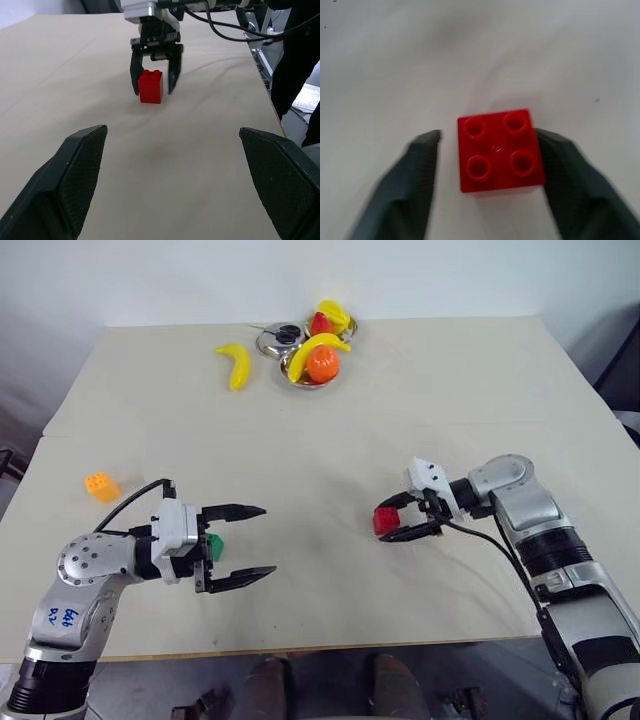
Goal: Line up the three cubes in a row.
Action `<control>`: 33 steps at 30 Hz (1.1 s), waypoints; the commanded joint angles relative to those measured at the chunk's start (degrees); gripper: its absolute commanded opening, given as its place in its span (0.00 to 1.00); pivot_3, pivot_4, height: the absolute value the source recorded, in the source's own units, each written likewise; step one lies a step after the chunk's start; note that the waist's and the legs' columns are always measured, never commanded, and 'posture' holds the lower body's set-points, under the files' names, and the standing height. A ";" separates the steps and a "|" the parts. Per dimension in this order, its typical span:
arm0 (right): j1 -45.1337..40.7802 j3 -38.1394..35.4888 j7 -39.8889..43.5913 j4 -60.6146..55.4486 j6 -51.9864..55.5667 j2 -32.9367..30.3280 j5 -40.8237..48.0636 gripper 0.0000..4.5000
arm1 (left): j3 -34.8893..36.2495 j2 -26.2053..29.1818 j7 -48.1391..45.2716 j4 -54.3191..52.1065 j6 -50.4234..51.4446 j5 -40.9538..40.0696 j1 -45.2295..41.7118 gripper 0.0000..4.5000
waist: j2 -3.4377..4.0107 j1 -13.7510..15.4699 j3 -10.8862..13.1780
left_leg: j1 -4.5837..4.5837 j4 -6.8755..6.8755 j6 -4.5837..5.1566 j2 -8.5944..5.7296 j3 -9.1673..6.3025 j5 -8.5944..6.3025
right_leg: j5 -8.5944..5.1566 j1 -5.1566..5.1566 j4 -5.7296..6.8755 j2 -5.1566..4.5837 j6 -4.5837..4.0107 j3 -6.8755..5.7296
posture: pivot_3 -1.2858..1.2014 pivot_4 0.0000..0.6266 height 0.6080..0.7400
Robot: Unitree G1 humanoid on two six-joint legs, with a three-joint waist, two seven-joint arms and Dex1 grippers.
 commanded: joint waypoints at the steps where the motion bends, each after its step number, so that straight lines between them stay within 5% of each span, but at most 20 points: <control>1: 0.19 -4.56 2.41 -3.89 -1.89 -2.82 3.81 0.94 | 2.32 -0.16 0.49 0.08 -1.24 -0.65 0.30 1.00 | 0.00 0.01 0.00 | 0.00 0.00 0.00 0.00 0.00 0.00 | 0.00 0.00 0.00 0.00 0.00 0.00 | 0.52 0.24 1.00; 13: 16.69 -21.28 4.95 -17.09 -7.85 -9.05 25.24 0.99 | 23.75 3.13 4.59 -0.25 2.06 -4.97 12.19 1.00 | -0.05 0.49 0.03 | 0.01 -0.06 -0.02 0.04 0.02 -0.04 | 0.00 0.01 -0.08 0.01 0.00 -0.01 | 0.52 0.24 1.00; 19: 26.13 -24.46 -0.32 -24.41 -5.07 -6.93 29.29 0.99 | 41.41 -1.06 5.12 15.56 -3.29 -3.75 26.84 1.00 | -0.10 0.04 0.03 | 0.05 -0.02 -0.16 0.44 0.14 -0.20 | -0.02 0.01 -0.17 0.36 -0.05 -0.01 | 0.52 0.24 1.00; 25: 27.75 -24.75 -0.80 -26.32 -5.94 -6.19 28.57 0.99 | 42.05 -0.10 0.19 25.41 -7.03 -2.16 32.88 1.00 | -0.23 0.86 0.02 | 0.17 0.06 -0.28 0.61 0.16 -0.32 | -0.16 -0.01 -0.21 0.49 -0.30 0.00 | 0.52 0.24 1.00; 33: 28.15 -26.29 0.08 -25.65 -5.88 -8.92 28.50 0.99 | 30.68 4.09 -5.79 21.94 -9.39 -0.66 23.88 1.00 | -0.27 1.50 -0.01 | 0.21 0.08 -0.34 0.68 0.14 -0.46 | -0.20 -0.02 -0.12 0.54 -0.39 0.00 | 0.52 0.24 1.00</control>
